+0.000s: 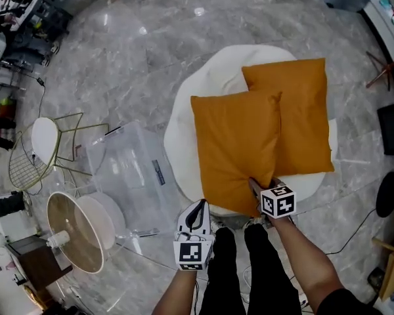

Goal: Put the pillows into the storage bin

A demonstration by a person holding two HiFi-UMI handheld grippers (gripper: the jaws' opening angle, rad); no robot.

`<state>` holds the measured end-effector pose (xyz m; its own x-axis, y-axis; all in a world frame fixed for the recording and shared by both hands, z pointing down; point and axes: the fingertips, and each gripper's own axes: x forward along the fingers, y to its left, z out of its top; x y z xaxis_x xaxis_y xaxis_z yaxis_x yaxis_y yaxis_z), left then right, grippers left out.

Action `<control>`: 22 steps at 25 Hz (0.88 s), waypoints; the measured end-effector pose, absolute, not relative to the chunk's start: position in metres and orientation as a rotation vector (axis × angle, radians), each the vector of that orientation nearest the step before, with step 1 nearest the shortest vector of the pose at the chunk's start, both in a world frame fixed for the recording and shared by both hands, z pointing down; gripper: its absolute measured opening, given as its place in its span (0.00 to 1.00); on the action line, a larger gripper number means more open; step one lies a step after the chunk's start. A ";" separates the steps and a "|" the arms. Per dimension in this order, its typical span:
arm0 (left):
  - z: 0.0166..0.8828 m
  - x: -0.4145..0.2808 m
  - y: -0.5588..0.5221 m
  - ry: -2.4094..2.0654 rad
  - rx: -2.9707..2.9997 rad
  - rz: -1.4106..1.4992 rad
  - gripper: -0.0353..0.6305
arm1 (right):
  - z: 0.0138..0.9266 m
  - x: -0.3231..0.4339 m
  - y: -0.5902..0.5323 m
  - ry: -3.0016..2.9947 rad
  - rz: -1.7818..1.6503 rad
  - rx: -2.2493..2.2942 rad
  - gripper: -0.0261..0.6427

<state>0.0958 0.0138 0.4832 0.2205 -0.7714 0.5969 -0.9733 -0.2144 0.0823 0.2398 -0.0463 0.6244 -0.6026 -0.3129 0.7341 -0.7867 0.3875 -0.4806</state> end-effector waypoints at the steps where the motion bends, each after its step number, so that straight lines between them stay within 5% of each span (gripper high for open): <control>1: 0.474 0.094 0.013 -1.606 2.059 0.606 0.07 | 0.612 0.239 -0.048 -2.115 1.130 0.934 0.23; 22: 0.338 -0.030 0.086 -1.921 1.831 0.502 0.07 | 0.388 0.142 -0.022 -2.364 1.093 0.685 0.21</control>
<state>-0.0304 0.0859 0.3382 -0.0294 -0.8389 0.5434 -0.9975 0.0592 0.0374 0.1418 -0.0220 0.3878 -0.7781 -0.2485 0.5769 -0.6004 0.5639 -0.5670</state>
